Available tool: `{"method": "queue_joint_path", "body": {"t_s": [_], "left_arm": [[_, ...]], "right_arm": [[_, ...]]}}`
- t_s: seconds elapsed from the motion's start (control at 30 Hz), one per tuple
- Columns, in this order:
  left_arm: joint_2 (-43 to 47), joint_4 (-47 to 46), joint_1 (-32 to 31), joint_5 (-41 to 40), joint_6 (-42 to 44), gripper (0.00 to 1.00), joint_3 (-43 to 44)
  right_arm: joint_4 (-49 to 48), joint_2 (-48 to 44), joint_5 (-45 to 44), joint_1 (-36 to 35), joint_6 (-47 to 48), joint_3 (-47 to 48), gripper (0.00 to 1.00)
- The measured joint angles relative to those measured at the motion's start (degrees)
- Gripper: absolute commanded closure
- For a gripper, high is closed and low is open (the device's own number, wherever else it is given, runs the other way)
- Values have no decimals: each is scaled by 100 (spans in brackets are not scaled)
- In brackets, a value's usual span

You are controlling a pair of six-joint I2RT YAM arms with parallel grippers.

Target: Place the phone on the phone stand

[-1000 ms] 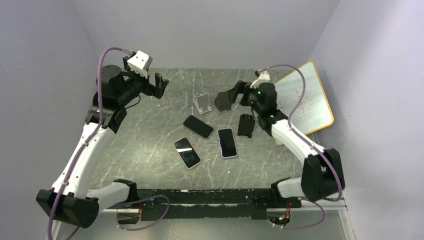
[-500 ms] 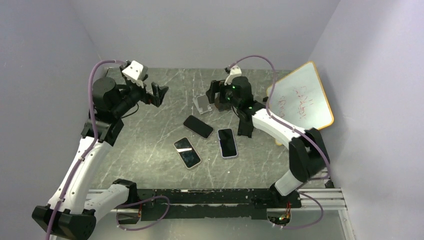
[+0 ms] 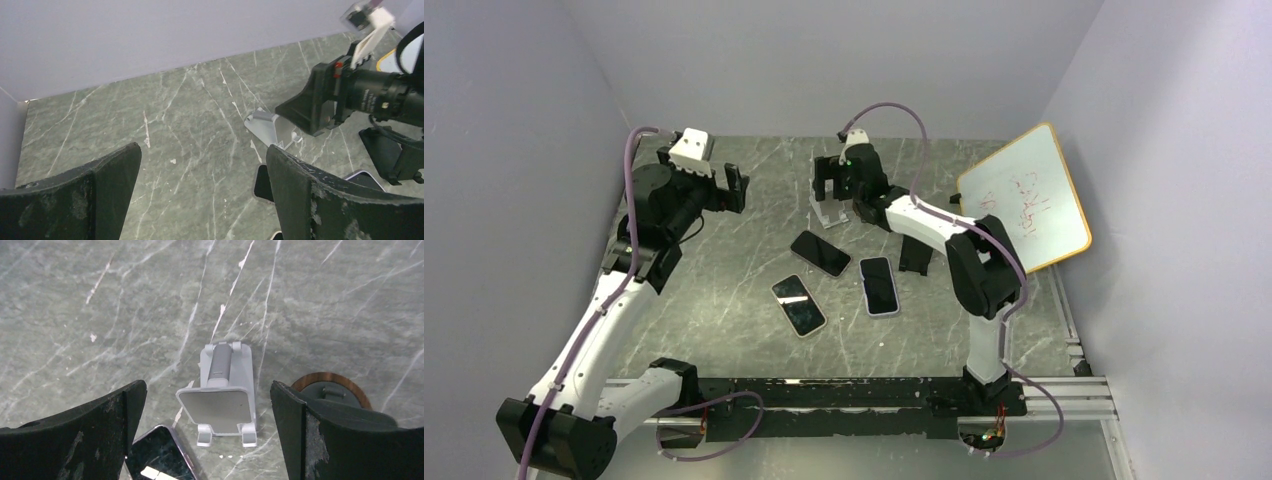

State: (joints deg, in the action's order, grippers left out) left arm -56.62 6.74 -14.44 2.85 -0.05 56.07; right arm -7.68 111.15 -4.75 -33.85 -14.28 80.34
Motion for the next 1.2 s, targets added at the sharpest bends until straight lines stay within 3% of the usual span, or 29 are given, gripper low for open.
{"method": "queue_joint_path", "body": {"t_s": [0.43,0.53,0.7,1.0,1.2], "left_arm": [[-127,-7,0,238,0,0,0],[-166,-7,0,273,0,0,0],[-245,-7,0,297,0,0,0],[-323,-7,0,297,0,0,0],[-337,-7,0,293,-2,0,0]], "right_arm": [[203,767,-149,-199,66,144,1],[201,798,-219,-197,94,149,8],[160,804,-249,-197,149,155,28],[83,837,-251,-197,197,155,40],[22,977,-216,-197,210,315,42]]}}
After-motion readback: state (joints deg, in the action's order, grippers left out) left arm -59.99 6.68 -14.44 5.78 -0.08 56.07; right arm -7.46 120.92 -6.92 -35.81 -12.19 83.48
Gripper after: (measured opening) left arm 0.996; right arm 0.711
